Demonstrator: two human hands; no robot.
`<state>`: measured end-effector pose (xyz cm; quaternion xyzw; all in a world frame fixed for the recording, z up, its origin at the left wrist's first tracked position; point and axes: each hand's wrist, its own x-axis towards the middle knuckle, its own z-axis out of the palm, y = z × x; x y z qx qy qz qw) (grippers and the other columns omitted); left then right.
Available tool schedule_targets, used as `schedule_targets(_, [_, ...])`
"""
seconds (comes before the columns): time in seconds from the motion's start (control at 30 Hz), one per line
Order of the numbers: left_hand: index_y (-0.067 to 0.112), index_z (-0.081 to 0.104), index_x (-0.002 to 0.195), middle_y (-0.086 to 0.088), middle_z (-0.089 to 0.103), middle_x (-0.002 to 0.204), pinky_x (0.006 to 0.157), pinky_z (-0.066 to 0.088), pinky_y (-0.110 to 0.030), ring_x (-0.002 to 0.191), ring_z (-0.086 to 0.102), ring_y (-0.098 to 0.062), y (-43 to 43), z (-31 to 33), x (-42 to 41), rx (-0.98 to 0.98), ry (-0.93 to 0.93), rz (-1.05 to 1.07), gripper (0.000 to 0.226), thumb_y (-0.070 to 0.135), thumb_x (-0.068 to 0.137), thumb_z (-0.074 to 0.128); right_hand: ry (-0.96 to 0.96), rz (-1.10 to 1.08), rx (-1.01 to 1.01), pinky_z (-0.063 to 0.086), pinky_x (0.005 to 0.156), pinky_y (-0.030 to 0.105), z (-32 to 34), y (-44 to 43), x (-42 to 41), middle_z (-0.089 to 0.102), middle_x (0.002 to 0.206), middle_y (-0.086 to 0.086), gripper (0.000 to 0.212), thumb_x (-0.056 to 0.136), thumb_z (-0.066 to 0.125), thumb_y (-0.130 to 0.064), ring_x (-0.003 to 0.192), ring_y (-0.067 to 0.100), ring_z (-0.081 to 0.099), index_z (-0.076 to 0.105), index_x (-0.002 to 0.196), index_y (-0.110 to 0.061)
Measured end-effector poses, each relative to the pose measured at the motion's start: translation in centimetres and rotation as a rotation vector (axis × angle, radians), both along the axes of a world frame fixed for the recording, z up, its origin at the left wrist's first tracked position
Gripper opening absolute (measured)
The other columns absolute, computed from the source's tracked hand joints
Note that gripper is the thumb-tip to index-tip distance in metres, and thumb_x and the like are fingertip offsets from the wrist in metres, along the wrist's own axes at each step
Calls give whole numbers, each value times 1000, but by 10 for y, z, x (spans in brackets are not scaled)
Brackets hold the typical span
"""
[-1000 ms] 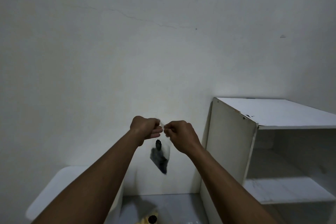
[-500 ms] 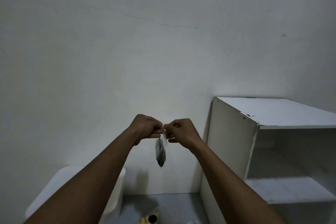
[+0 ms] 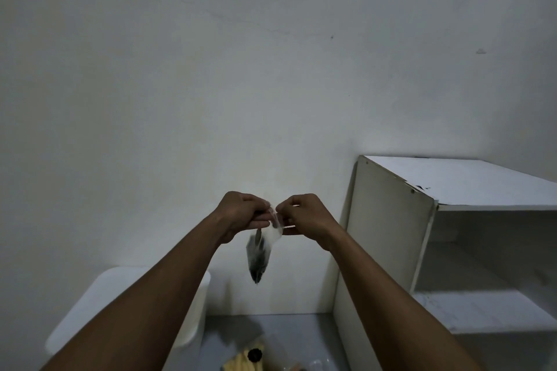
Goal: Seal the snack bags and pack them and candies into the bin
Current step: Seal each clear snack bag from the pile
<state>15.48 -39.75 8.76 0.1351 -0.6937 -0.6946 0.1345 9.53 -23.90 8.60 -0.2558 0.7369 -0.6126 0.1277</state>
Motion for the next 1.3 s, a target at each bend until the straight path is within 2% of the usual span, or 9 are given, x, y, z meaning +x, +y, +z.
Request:
schedule_targets(0.13, [-17, 66, 98, -28, 73, 91, 63, 61, -27, 75, 75, -28, -6, -2, -4, 96, 32, 67, 18, -3, 89, 60, 82, 19, 85, 61, 77, 36, -15, -3, 1, 77, 92, 3, 40, 82, 73, -49, 90, 19, 74, 68, 99, -13])
schedule_targets(0.27, [-5, 69, 100, -19, 74, 97, 74, 62, -35, 87, 74, -25, -11, -16, -6, 106, 18, 104, 18, 8, 89, 65, 307, -134, 206, 60, 79, 45, -42, -14, -5, 77, 81, -6, 7, 90, 66, -29, 79, 10, 73, 67, 84, -25])
schedule_targets(0.4, [19, 66, 108, -8, 69, 106, 92, 56, -44, 93, 65, -19, -24, -56, -12, -159, -55, 202, 23, 23, 86, 68, 197, -217, 111, 61, 78, 45, -55, -14, -5, 76, 82, -2, 16, 93, 57, -9, 79, 15, 73, 69, 88, -18])
schedule_targets(0.53, [22, 55, 131, -11, 64, 111, 91, 50, -41, 108, 60, -31, -28, -103, -12, -223, -222, 11, 39, 22, 92, 63, 79, -241, 31, 58, 71, 35, -74, -11, -9, 76, 87, 4, 17, 93, 55, 0, 80, 18, 70, 69, 94, -9])
schedule_targets(0.73, [19, 71, 95, -17, 70, 107, 65, 54, -34, 83, 63, -25, -22, -172, -18, 39, -249, 21, 16, 10, 93, 58, -9, -261, 35, 58, 75, 38, -123, -17, -23, 76, 88, 6, 13, 91, 62, -3, 78, 13, 69, 70, 93, -13])
schedule_targets(0.9, [30, 72, 82, -9, 74, 96, 71, 58, -42, 81, 68, -29, -29, -224, -42, -23, -257, 176, 19, 16, 89, 60, -41, -279, 185, 57, 86, 41, -187, -31, -50, 73, 96, -1, 16, 87, 73, -32, 93, 13, 69, 68, 99, -22])
schedule_targets(1.0, [40, 71, 81, 2, 74, 89, 77, 60, -46, 83, 69, -24, -38, -265, -60, -91, -295, 269, 20, 23, 87, 61, -84, -253, 254, 56, 89, 45, -230, -47, -70, 69, 91, -3, 8, 88, 72, -25, 92, 17, 67, 67, 93, -27])
schedule_targets(1.13, [39, 67, 83, 7, 71, 90, 79, 59, -43, 84, 69, -18, -43, -305, -84, -124, -324, 424, 15, 28, 90, 60, -115, -297, 274, 47, 68, 15, -276, -73, -102, 66, 93, -4, 19, 87, 73, -23, 88, 11, 62, 68, 104, -17])
schedule_targets(1.3, [22, 71, 97, -2, 69, 99, 83, 56, -36, 95, 65, -22, -53, -350, -113, -103, -377, 571, 15, 14, 94, 58, -147, -276, 317, 37, 48, 5, -328, -99, -130, 65, 100, -3, 18, 92, 67, -26, 83, 10, 58, 66, 108, -17])
